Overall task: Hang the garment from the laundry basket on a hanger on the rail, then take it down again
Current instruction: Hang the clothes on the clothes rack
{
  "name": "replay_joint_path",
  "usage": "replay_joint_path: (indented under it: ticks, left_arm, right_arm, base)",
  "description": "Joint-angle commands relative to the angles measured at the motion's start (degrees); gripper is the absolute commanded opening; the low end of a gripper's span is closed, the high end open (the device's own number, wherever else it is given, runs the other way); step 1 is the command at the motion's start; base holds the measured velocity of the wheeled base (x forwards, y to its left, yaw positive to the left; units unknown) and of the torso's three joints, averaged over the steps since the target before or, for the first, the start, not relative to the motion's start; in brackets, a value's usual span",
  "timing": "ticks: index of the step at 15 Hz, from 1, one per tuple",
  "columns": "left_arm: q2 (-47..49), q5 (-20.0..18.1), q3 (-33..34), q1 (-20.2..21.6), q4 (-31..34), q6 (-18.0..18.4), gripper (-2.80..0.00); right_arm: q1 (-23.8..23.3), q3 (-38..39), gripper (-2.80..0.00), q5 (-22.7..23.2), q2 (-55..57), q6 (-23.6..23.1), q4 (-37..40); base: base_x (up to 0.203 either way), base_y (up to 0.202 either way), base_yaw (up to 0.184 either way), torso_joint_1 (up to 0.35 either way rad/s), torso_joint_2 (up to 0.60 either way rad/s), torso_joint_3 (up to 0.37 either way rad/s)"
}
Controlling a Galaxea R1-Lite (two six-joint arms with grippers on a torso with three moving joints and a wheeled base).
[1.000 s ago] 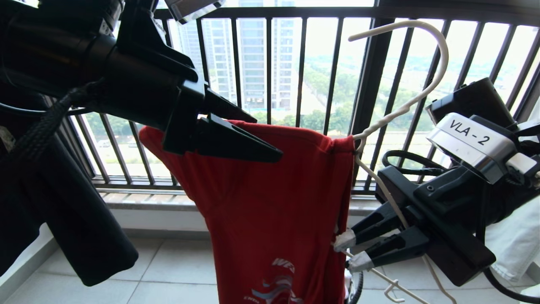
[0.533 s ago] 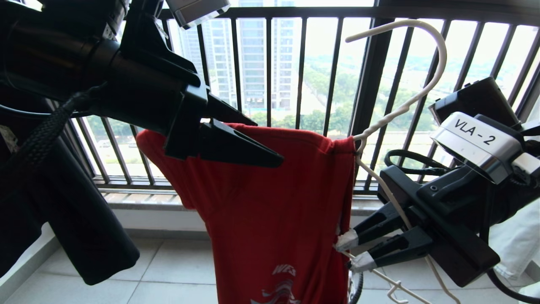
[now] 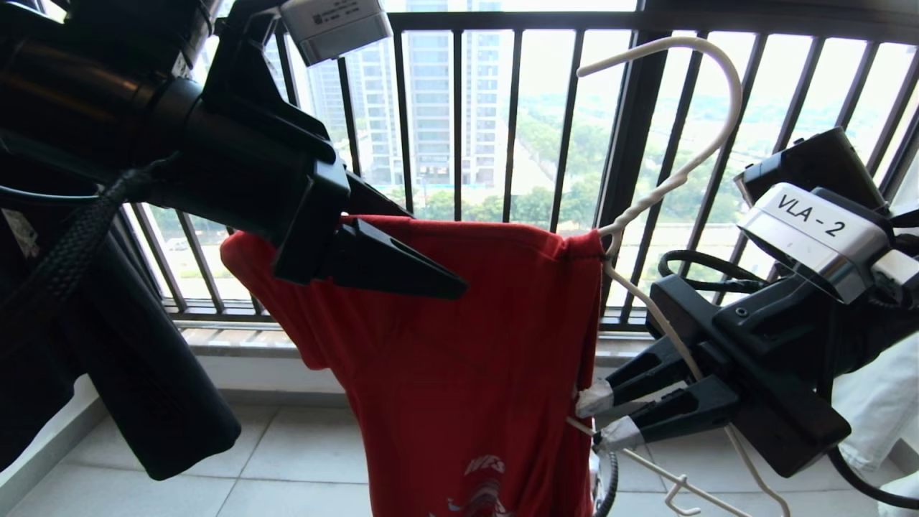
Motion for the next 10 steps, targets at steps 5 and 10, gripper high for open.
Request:
replay_joint_path:
  ticks: [5,10]
  left_arm:
    - [0.00,0.27,0.04,0.09,2.48,0.81,0.00]
    - [0.27,0.36,0.30,0.33,2.49,2.02,0.00]
  right_arm:
    - [-2.56,-1.36,-2.80,2.65,-0.04,0.05,0.07]
    - [-3.49,-1.60,-2.80,2.90,-0.05,0.13,0.07]
  base:
    - [0.000,0.000,0.000,0.000,0.00,0.000]
    - [0.000,0.000,0.000,0.000,0.00,0.000]
